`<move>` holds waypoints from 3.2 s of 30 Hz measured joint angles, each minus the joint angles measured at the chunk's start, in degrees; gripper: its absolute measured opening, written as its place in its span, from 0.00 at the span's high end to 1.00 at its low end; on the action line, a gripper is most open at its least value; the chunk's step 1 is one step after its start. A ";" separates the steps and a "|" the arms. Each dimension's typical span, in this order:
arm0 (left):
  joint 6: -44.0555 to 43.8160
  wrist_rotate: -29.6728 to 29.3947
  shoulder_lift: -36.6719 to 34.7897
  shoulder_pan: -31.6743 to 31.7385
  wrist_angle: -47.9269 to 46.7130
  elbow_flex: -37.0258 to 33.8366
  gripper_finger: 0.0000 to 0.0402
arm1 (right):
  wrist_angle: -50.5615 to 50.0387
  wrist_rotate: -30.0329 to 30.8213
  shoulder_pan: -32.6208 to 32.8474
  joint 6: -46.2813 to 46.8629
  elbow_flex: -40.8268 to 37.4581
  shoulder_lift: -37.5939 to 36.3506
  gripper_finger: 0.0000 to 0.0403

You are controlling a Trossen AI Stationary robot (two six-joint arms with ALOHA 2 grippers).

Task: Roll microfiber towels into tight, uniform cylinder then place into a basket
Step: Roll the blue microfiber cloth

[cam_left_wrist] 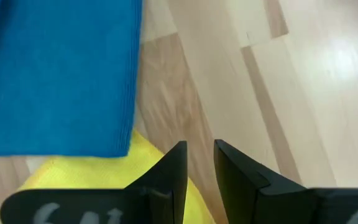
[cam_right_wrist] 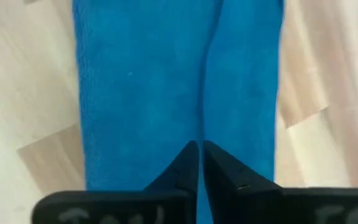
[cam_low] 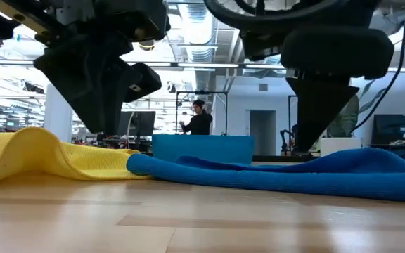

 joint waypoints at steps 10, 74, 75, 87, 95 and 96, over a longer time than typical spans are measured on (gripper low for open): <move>-1.41 -0.81 0.00 -1.23 -1.37 0.00 0.83 | 1.71 -1.31 -0.91 1.97 -3.85 -0.07 0.97; 12.37 5.52 0.59 10.23 32.15 -8.72 0.96 | 19.85 9.97 9.19 4.87 -31.34 -27.53 0.98; 12.36 5.54 0.59 10.57 32.03 -8.74 0.96 | 22.20 9.92 9.19 4.14 -32.18 -27.62 0.98; 8.60 5.62 4.77 11.36 37.00 -8.49 1.00 | 27.56 5.42 6.44 3.96 -33.60 -23.03 0.96; 8.14 5.54 9.75 11.43 38.53 -8.55 1.00 | 27.39 1.06 3.41 5.59 -33.48 -19.49 0.95; 8.14 5.41 10.37 11.52 39.16 -8.35 1.00 | 26.54 0.21 3.01 5.97 -33.55 -19.01 0.95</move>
